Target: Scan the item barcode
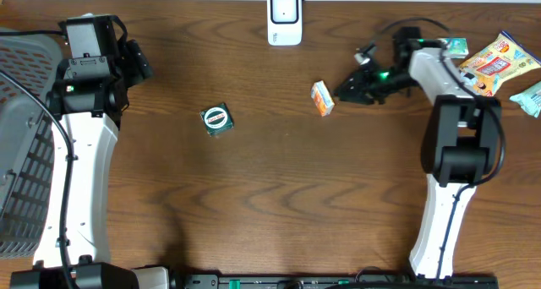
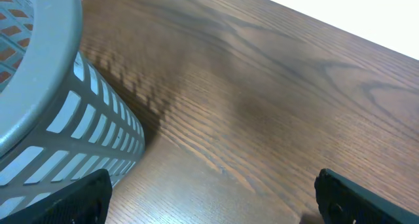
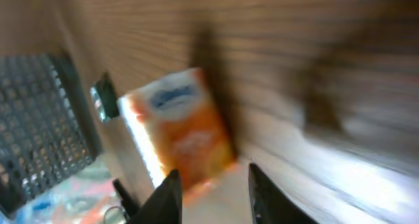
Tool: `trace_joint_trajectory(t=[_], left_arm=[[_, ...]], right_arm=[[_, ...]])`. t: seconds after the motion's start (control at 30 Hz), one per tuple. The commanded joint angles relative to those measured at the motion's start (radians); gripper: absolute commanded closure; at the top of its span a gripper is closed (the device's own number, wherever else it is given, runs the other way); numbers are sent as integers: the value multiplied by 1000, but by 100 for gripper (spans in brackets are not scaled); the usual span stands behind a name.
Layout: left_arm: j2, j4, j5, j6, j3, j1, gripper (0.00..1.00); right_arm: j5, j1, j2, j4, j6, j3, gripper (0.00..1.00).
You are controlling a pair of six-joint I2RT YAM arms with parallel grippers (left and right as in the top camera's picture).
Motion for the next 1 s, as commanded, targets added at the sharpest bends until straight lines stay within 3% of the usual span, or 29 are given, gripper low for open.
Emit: trace_joint_trajectory(t=[0.0,0.23,0.4,0.97], left_arm=[[6,-3,-10,13,8,4,2],[6,-3,-10,13,8,4,2],[6,-3,-10,13,8,4,2],[6,-3,-10,13,8,4,2]], right_arm=[[118,-42,-4,-57,42,102,70],[204,6,-4,-164,-14,256,71],[204,108,-4,-173,-80,269,90],[603,309,-5,-293,-97,330,92]])
